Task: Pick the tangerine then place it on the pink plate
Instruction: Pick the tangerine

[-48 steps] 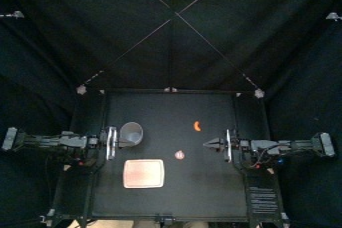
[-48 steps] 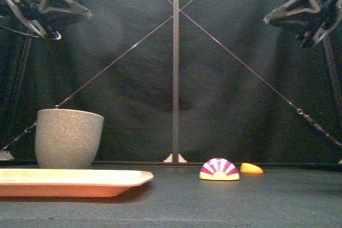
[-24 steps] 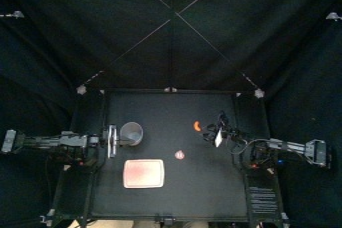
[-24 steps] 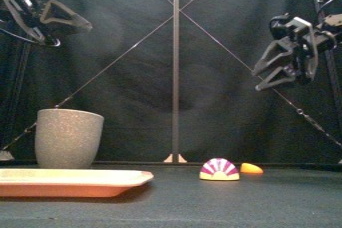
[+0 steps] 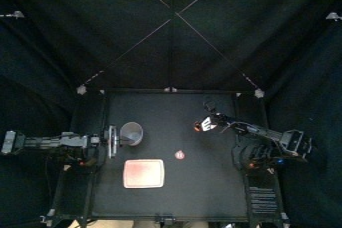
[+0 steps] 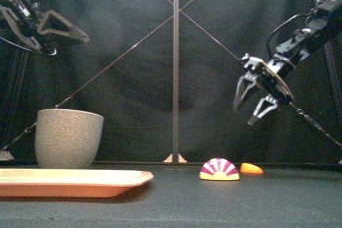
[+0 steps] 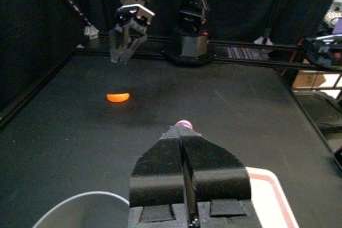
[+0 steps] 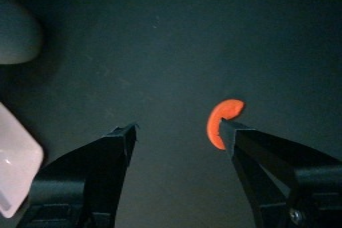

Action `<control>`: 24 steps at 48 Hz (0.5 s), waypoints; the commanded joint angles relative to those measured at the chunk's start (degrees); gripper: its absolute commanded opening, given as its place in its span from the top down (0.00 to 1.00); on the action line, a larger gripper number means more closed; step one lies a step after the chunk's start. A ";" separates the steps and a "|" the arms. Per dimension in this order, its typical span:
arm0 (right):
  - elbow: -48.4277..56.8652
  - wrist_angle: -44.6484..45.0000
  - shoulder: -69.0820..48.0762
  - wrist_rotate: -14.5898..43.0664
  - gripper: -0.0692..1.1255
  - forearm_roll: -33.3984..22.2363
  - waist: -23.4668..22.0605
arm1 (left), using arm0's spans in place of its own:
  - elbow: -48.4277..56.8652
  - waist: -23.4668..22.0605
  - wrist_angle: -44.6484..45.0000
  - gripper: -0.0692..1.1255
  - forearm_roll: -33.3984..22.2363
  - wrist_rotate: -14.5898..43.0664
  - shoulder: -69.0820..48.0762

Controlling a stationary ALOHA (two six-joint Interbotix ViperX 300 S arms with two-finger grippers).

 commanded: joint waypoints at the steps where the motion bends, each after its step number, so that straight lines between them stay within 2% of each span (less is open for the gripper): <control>1: -2.55 1.23 4.39 -0.18 0.12 -0.97 -1.49 | -0.79 0.18 -0.44 0.85 -0.62 0.26 0.26; 13: -6.77 5.27 13.10 -0.09 0.12 -4.48 -1.76 | -0.70 0.18 -0.53 0.85 -0.62 0.35 0.26; 24: -8.88 7.91 15.47 0.18 0.13 -7.21 -1.85 | -0.44 0.18 -0.53 0.85 -0.62 0.35 0.35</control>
